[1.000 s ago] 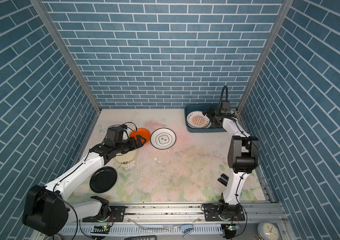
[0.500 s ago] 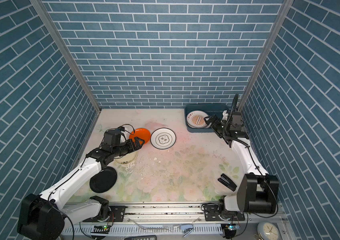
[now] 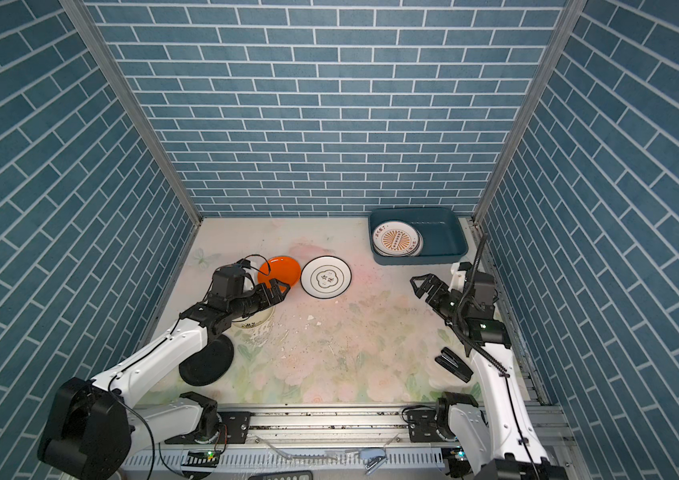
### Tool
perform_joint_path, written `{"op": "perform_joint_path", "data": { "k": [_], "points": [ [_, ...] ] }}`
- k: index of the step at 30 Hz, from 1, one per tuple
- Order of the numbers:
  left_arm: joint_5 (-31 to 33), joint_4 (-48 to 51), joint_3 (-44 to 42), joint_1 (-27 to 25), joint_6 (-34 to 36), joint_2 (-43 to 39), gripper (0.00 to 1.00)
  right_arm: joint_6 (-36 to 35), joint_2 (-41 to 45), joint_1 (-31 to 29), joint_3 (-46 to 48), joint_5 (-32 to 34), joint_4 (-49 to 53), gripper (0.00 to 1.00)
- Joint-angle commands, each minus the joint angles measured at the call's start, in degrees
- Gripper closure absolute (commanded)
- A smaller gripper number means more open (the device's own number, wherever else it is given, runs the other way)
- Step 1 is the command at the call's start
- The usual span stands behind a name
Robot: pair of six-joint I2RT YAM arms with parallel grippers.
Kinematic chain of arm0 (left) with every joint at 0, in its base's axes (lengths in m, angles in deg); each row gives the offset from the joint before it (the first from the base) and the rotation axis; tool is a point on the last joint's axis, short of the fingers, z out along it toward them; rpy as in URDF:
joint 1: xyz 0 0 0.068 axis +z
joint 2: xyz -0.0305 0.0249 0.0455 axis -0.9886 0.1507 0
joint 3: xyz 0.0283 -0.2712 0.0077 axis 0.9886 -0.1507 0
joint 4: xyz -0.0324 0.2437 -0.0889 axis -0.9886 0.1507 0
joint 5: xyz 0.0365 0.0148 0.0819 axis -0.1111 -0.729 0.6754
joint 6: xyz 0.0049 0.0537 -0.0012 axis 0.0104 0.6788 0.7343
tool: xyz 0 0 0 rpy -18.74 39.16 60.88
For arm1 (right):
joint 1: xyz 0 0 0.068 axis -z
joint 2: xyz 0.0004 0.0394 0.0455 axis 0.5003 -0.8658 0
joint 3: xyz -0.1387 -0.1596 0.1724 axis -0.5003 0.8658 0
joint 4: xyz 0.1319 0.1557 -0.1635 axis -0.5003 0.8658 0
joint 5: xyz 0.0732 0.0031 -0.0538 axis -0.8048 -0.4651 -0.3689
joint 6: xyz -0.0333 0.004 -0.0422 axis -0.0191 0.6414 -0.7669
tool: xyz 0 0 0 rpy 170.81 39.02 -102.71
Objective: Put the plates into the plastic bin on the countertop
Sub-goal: 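Move the left gripper onto the white teal-rimmed plate while the right gripper retreats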
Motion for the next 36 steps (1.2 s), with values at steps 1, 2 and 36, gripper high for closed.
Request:
{"op": "perform_joint_path", "data": {
  "k": [1, 2, 36],
  "points": [
    [-0.4, -1.6, 0.1, 0.1, 0.2, -0.1, 0.0, -0.3, 5.0, 0.2, 3.0, -2.1, 2.7, 0.01],
    [-0.5, -1.3, 0.0, 0.0, 0.2, -0.4, 0.01, 0.1, 6.7, 0.2, 4.3, -2.5, 2.8, 0.02],
    [1.6, -13.9, 7.2, -8.1, -5.8, 21.4, 0.11, 8.8, 29.8, 0.2, 22.9, -8.7, 7.0, 0.05]
  ]
}}
